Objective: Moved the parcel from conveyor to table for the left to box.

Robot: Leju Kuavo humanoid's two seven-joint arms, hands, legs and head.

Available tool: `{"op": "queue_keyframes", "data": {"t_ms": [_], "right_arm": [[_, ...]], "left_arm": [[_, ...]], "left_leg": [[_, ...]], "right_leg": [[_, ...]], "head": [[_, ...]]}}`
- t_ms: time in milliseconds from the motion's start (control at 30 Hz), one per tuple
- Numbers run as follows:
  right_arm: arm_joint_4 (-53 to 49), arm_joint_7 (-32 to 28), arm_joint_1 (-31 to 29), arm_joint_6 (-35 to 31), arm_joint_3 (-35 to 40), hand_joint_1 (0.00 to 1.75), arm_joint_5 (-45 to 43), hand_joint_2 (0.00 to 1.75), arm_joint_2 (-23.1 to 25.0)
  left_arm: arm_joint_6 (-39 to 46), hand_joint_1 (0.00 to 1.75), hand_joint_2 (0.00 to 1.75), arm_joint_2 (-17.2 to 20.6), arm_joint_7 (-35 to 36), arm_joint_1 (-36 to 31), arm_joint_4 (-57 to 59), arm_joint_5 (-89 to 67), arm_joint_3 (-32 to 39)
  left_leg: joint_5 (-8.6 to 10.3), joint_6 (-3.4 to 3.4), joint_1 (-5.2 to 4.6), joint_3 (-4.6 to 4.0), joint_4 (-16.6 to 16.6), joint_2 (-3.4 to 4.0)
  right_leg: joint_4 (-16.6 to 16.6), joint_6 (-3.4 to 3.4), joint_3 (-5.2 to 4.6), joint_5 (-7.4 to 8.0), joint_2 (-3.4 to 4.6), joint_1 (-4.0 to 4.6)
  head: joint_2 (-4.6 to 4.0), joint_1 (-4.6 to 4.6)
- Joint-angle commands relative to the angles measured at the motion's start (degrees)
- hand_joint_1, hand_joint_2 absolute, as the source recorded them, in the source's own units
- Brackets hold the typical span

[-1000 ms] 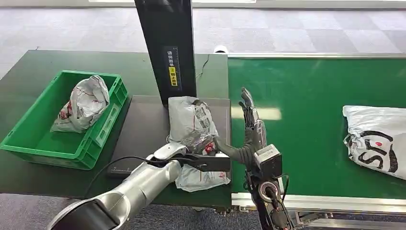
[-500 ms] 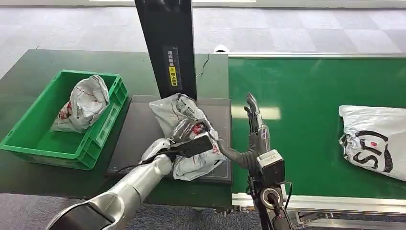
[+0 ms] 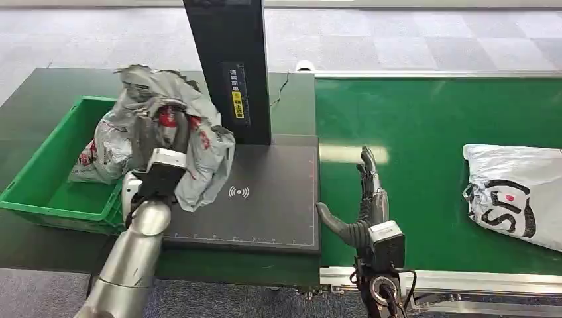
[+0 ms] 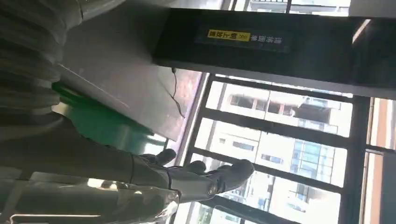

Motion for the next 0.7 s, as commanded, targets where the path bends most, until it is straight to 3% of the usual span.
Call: {"op": "queue_keyframes", "data": {"t_ms": [33,333,400,567,700], "right_arm": [[-0.64,-0.19,1.62,-0.19,-0.94,0.0,-0.34,1.75,-0.98],[-0.65,-0.19,1.49,-0.28,-0.95,0.0,-0.36,1.75,-0.98],[-0.96,-0.17,1.75,-0.32,-0.88,0.0,-0.35,1.75,-0.98],[-2.78,0.09,3.54,-0.05,-1.32,0.0,-0.46,1.75,-1.06],[-4.05,0.3,4.76,1.05,-1.46,0.0,-0.31,1.75,-0.73]], "left_arm": [[5.58,1.75,1.75,8.04,-0.05,-2.46,-2.79,-1.83,15.55],[5.98,1.75,1.75,7.05,-0.32,-1.89,-3.69,-2.33,14.99],[9.25,1.75,1.75,8.49,2.9,-3.24,-1.17,-5.16,16.66],[10.64,1.75,1.75,16.83,8.18,-13.57,22.04,-13.94,23.61],[11.21,1.75,1.75,22.36,16.81,-21.84,44.65,-26.75,24.21]], "left_leg": [[0.02,-0.02,0.04,0.01,0.0,0.1],[0.07,-0.02,0.01,0.06,0.02,0.01],[0.1,-0.02,-0.02,0.05,0.0,-0.06],[0.12,-0.1,0.01,0.08,-0.02,0.02],[0.17,-0.1,0.02,0.12,-0.04,-0.12]], "right_leg": [[0.0,-0.02,-0.03,0.04,0.1,0.03],[-0.01,0.02,0.09,0.03,0.02,0.0],[-0.03,0.01,0.08,0.04,-0.04,-0.02],[0.02,-0.06,0.01,0.06,0.04,0.0],[0.06,-0.06,0.02,0.03,-0.09,0.01]], "head": [[0.0,0.02],[0.0,0.04],[0.0,0.02],[0.0,0.0],[0.0,0.02]]}}
